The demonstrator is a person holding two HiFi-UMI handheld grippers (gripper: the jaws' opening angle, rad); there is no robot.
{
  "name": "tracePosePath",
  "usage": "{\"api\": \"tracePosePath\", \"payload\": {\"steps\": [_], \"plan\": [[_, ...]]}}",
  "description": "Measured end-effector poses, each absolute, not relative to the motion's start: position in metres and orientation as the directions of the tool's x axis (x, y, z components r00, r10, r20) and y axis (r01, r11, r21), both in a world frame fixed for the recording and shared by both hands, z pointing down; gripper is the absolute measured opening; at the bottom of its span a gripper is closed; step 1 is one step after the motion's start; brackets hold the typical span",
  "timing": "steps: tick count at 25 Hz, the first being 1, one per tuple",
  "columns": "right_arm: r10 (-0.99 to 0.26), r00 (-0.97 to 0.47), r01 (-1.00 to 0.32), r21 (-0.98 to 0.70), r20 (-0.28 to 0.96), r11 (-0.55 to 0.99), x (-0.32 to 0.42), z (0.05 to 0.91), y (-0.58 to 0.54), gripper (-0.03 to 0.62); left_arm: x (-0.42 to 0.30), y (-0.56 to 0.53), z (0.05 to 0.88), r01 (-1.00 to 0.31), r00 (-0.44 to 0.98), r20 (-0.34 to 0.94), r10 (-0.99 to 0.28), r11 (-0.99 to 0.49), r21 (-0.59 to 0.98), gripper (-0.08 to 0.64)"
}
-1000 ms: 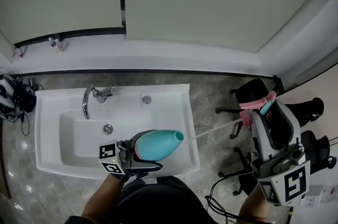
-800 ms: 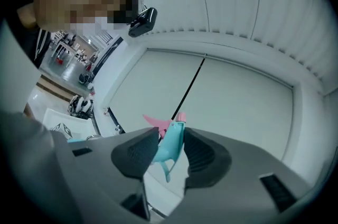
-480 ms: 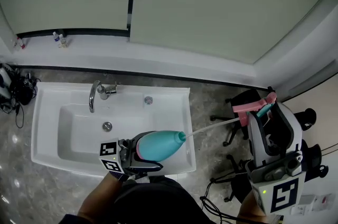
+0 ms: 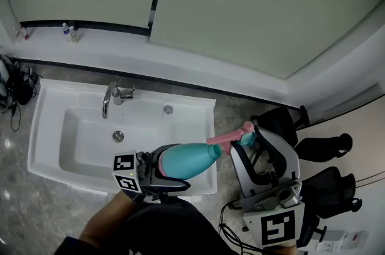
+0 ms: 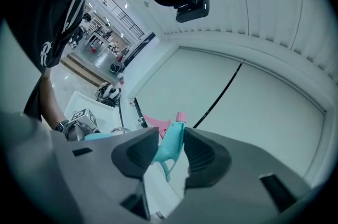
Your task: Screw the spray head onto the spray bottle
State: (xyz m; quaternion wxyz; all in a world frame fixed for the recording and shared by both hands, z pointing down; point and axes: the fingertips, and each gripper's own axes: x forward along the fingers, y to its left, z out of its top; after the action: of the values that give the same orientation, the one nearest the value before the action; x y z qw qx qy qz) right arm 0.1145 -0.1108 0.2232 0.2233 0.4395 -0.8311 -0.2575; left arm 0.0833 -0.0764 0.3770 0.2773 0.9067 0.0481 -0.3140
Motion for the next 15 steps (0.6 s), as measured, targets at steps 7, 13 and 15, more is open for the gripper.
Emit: {"api": "tracePosePath", "payload": {"steps": [7,13,15], "plan": [[-0.826,-0.535,-0.600,0.610,0.176,0.518,0.098,0.232,-0.110,0.149,0.076,-0.079,0.373,0.265,0.782,-0.618,-0.086,-0.850,0.454,0.456],[-0.841,-0.524,-0.575,0.672,0.136,0.467,0.084,0.227,-0.107,0.150,0.071,-0.081,0.368,0.295,0.753,-0.655,-0.062,-0.858,0.421,0.456],[-0.847,-0.517,-0.558,0.700,0.128,0.446,0.080,0.224,-0.105,0.149,0.072,-0.082,0.366,0.305,0.746,-0.664,-0.049,-0.861,0.407,0.456]]}}
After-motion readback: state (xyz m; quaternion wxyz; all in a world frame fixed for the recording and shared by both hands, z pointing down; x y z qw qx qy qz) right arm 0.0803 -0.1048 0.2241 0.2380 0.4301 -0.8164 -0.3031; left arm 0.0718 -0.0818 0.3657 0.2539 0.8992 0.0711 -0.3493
